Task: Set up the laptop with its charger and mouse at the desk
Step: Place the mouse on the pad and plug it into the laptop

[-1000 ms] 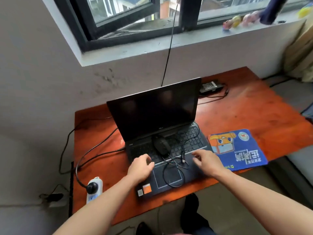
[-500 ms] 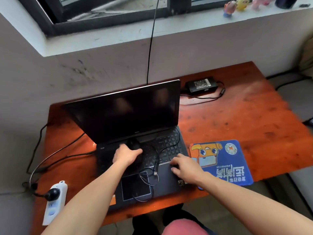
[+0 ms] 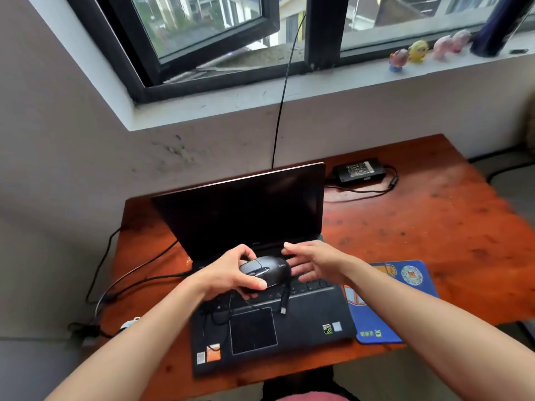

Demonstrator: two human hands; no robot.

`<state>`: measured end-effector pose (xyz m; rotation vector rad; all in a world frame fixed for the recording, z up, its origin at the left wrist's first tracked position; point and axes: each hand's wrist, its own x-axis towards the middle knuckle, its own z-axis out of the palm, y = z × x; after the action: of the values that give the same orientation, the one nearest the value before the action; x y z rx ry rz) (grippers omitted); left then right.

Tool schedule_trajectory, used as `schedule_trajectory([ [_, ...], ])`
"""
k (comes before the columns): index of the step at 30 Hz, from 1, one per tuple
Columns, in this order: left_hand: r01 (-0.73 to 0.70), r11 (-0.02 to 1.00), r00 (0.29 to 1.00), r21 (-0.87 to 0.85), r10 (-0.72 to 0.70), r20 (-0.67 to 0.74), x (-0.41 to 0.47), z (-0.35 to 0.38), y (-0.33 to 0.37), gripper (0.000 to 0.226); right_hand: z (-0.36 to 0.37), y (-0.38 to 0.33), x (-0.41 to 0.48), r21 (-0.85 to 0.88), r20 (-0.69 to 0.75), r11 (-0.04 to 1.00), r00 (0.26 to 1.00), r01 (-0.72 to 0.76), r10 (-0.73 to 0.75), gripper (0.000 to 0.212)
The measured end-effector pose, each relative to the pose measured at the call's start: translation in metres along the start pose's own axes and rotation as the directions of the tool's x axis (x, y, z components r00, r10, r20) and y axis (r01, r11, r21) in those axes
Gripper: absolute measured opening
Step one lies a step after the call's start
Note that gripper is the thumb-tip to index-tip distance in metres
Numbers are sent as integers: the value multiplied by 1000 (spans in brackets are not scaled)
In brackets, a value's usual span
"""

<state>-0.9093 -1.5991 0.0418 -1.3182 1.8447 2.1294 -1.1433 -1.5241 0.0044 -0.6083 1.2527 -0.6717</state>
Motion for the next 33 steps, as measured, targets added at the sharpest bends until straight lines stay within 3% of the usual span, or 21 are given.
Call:
schedule_trajectory([
  [5,3,1000,995,24,-6,96,-11,3,10,62,12,0,-14,-49,-9,999,1000,21,-21,36],
  [7,23,993,987,115,-41,155,-14,0,12,60,2,1,-29,15,-79,999,996,50,-48,36],
  [10,-22,981,991,192,-3,131,-11,-7,11,32,-29,2,-58,217,-259,967,963,132,-73,31],
  [12,-52,984,996,172,38,87,-4,-9,16,24,-52,10,-82,318,-404,928,913,195,-53,18],
  [15,-84,984,996,160,77,46,10,-4,22,32,-81,33,-111,410,-561,875,828,259,17,13],
  [17,-94,972,996,217,90,28,20,3,27,33,-96,48,-125,488,-636,810,768,324,77,15],
  [21,-26,912,996,409,60,-70,43,22,38,14,-124,81,-141,597,-739,649,638,471,217,11],
  [24,-7,845,986,535,95,-138,62,43,51,12,-131,110,-131,642,-733,626,594,442,333,18],
  [29,-36,842,969,538,161,-188,92,87,73,12,-118,149,-109,692,-687,636,582,342,434,25],
  [33,-18,835,967,550,155,-202,118,121,79,14,-120,174,-102,604,-709,772,575,197,408,37],
])
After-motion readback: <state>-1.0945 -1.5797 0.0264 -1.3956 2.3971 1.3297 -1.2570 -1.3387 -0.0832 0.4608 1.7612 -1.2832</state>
